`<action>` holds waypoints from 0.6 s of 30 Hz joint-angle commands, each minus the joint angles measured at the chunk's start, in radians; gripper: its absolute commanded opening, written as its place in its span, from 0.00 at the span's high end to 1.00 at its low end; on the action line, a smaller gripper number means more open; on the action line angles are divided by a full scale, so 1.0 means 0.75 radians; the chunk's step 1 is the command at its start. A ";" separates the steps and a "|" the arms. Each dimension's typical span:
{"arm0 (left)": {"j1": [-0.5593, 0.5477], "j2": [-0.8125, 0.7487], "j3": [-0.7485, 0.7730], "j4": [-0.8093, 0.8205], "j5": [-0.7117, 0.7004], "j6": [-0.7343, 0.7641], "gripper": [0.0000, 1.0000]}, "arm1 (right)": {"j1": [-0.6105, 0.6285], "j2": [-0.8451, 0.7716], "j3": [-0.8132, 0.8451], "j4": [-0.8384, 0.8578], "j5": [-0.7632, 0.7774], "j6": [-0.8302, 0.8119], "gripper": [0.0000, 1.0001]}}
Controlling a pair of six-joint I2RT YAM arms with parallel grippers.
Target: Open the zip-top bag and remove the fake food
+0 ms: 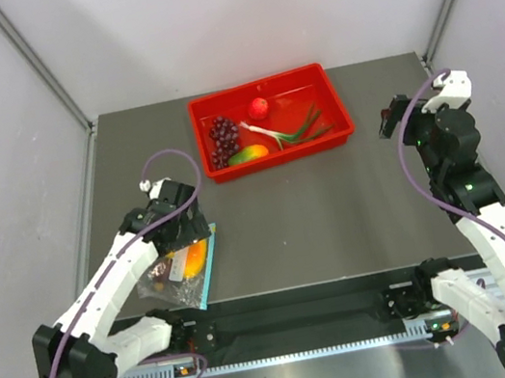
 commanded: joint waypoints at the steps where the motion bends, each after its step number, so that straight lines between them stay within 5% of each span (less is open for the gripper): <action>1: -0.020 0.022 -0.035 -0.023 0.007 -0.123 0.07 | -0.002 -0.036 -0.007 0.019 -0.017 0.026 0.00; 9: -0.143 0.144 -0.125 -0.025 -0.015 -0.203 0.07 | -0.002 -0.052 -0.017 0.023 -0.013 0.067 0.00; 18: -0.228 0.241 -0.153 -0.037 -0.046 -0.215 0.22 | -0.002 -0.056 -0.020 0.023 -0.011 0.071 0.00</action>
